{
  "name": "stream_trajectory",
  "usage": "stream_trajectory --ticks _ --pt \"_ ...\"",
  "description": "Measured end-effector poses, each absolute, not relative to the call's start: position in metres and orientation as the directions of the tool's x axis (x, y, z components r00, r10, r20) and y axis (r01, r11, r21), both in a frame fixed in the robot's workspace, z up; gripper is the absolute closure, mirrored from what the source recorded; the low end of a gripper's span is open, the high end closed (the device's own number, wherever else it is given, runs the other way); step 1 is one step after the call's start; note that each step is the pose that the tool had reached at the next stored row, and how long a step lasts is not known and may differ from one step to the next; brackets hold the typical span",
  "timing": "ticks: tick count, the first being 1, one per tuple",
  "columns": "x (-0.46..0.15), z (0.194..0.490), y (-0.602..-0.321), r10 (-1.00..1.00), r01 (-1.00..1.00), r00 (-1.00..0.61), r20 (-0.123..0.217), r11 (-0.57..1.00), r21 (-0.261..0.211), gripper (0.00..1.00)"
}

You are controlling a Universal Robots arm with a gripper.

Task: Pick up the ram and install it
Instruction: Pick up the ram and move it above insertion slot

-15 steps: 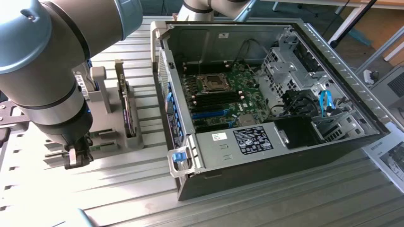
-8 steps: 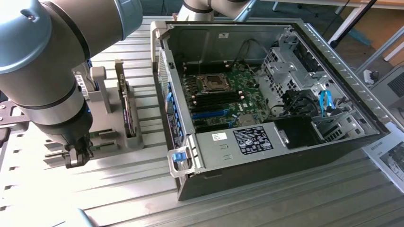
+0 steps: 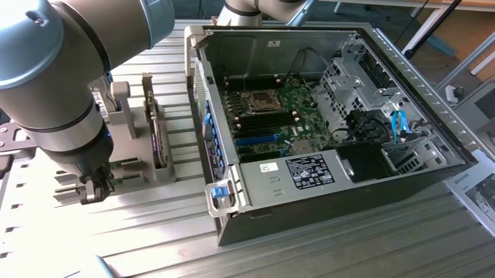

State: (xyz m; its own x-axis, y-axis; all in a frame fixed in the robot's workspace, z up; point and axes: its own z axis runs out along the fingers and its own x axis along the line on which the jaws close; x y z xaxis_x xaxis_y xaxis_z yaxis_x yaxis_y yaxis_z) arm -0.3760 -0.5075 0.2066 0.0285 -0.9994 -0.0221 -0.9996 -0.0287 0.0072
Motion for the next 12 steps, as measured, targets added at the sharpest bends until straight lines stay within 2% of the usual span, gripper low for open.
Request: stream_trajectory --ticks 9,10,11,12 --pt "-0.3760 0.2060 -0.5007 -0.999 -1.000 0.029 -0.022 -0.029 0.007 0.73" --pt "-0.3761 0.2060 -0.5007 -0.999 -1.000 0.029 -0.022 -0.029 0.007 0.74" --pt "-0.3760 0.2060 -0.5007 -0.999 -1.000 0.029 -0.022 -0.029 0.007 0.80" --pt "-0.3760 0.2060 -0.5007 -0.999 -1.000 0.029 -0.022 -0.029 0.007 0.80"
